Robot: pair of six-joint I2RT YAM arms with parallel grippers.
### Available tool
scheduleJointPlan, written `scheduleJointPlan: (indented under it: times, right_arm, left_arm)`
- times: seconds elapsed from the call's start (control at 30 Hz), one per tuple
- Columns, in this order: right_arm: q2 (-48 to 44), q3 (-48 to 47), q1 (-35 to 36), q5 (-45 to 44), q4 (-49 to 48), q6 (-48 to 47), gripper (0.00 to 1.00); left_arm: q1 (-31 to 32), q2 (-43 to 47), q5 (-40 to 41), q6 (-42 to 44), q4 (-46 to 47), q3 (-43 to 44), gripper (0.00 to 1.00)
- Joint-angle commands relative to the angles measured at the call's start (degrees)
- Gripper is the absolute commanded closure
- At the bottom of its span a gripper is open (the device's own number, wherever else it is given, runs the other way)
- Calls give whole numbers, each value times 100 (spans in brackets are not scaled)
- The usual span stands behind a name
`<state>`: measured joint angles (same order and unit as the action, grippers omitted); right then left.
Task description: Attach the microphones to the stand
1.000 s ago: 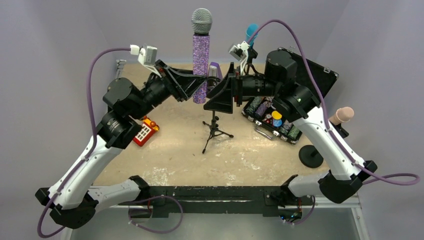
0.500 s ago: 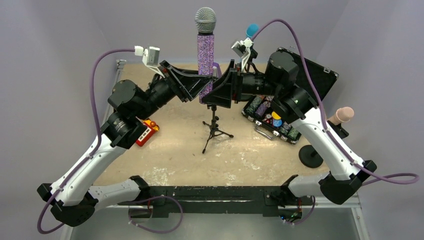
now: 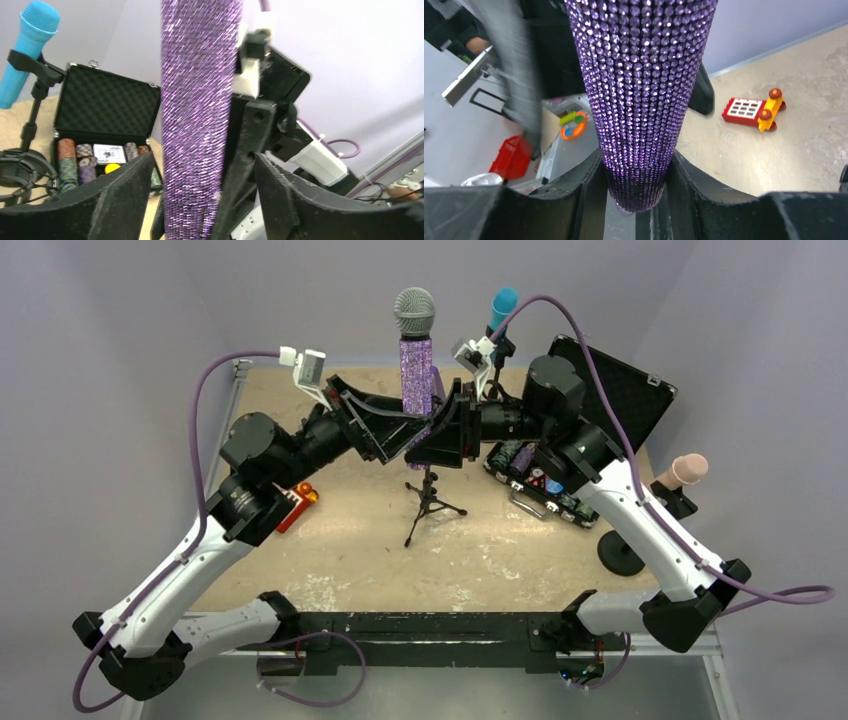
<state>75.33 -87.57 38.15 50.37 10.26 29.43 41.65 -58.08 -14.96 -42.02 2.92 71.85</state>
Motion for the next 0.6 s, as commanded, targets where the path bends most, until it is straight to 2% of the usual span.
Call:
scheduleJointPlan:
  times: [0.0,0.07,0.27,0.4,0.57]
  right_arm:
    - [-328,253,-71,177,134,-845,100]
    - [-405,299,-72,194,379,-1206,100]
    - [-467,297,-72,258,941,-1989,100]
    - [-449,246,-71,311,1090,-2160,100]
    - [-406,197,-71,400,1170,-2247,100]
  left_arm:
    - [-66,604,42,275,144,103,12]
    - [-250,646,-207,341,-187,330,7]
    - [-541,97,-1030,489,-1502,1329,7]
    - [-543,-243,-1390,554,-1806,1700,8]
    - [-535,-602,-1432,701,-2189,2044,10]
